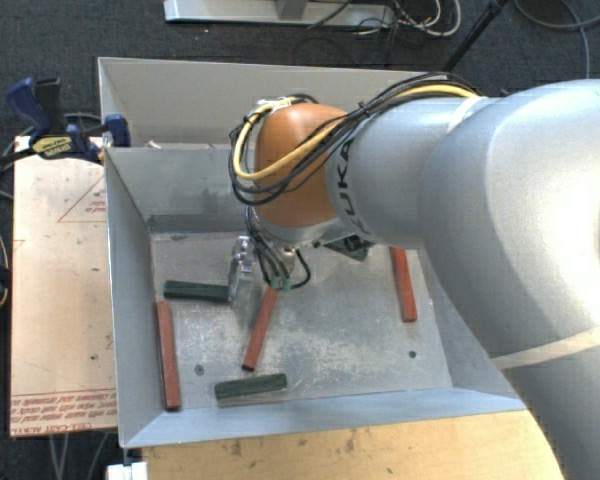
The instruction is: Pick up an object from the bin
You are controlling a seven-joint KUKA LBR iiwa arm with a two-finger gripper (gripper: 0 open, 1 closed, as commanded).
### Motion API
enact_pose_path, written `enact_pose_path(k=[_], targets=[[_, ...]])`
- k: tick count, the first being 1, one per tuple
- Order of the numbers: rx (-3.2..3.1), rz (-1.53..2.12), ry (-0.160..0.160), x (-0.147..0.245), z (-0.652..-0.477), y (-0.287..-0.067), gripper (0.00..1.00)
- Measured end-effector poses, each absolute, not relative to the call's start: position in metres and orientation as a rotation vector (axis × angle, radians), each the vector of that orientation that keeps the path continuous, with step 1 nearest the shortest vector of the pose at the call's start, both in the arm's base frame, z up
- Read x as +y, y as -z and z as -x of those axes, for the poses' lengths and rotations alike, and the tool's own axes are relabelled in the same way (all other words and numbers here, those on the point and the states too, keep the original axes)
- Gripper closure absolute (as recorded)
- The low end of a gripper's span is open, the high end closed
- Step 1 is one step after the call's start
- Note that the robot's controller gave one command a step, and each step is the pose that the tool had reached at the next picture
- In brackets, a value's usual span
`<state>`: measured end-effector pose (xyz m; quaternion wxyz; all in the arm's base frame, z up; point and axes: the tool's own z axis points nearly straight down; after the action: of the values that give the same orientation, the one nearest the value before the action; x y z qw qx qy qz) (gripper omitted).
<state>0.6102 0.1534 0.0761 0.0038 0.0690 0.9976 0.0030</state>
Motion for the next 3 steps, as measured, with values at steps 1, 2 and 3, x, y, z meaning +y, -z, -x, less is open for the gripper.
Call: enact_pose_path(k=[1,2,3], targets=[[3.126,-0.217,-0.009,0.153,-0.61,-0.076,1.0],[3.14,-0.188,0.001,0.157,-0.605,-0.11,1.0],[3.13,-0.273,-0.001,0.163,-0.611,-0.179,1.0]])
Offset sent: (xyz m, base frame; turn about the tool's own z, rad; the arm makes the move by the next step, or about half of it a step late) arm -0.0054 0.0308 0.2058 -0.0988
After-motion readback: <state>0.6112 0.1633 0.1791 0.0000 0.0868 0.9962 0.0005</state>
